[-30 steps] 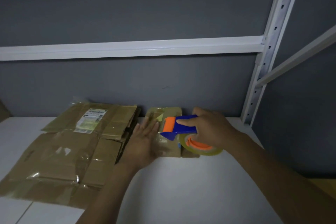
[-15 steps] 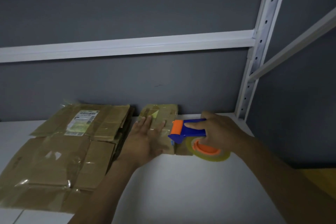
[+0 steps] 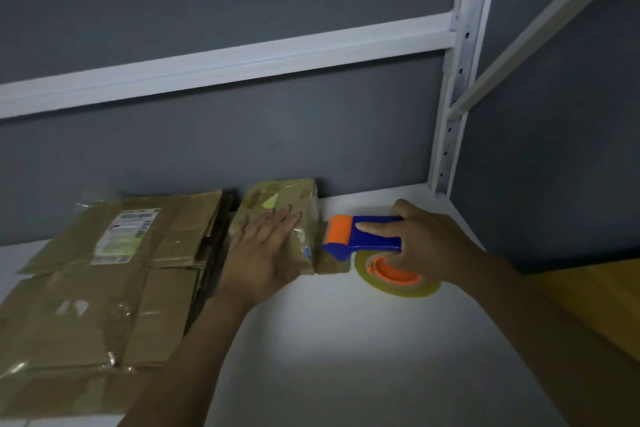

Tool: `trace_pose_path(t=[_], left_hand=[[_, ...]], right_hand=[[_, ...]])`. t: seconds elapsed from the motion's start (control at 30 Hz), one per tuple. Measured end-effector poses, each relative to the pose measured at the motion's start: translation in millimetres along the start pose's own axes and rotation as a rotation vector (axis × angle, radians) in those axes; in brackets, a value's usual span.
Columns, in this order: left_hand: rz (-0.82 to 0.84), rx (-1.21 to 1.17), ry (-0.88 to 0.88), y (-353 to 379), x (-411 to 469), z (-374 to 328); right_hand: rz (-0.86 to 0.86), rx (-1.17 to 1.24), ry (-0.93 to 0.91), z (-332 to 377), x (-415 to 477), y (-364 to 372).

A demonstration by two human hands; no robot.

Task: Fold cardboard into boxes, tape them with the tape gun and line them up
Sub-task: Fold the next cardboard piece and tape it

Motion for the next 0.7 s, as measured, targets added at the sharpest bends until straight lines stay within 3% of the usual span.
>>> trace_pose_path(t=[0.1,0.27,0.47,0.6,0.7], left_hand=[[-0.041,-0.033,-0.005,-2.4,0.4,-2.3],[-0.079,-0.054,0.000,-6.3,-2.1,-7.4],[-0.072,-0.035,-0.028,-6.4,-3.4,-10.2],[-0.017,-0.019,-0.042,-10.5,-3.6,-9.6],[0.070,-0.097,-0.081,-18.2,8.0,-3.8]], right_hand=[[0.046,-0.087,0.006,-2.9,-14.2,7.4],[-0.061,-0.232,-0.116,41.5,0.1,14.3],[-0.055,-0.293,0.011,40.8,21.7,16.5],[0.004,-0.085,0.135,9.7,24.9,6.8],[0.025,0.329,0.357,-36.1,11.6,16.8]])
Point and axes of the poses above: each hand's wrist, its own x-axis towards the middle knuckle, its own y-axis out of the palm, z = x × y, the point moved 10 cm from there along x, towards the middle knuckle, and after that the axes turned 1 degree about y, right-handed, at the moved point
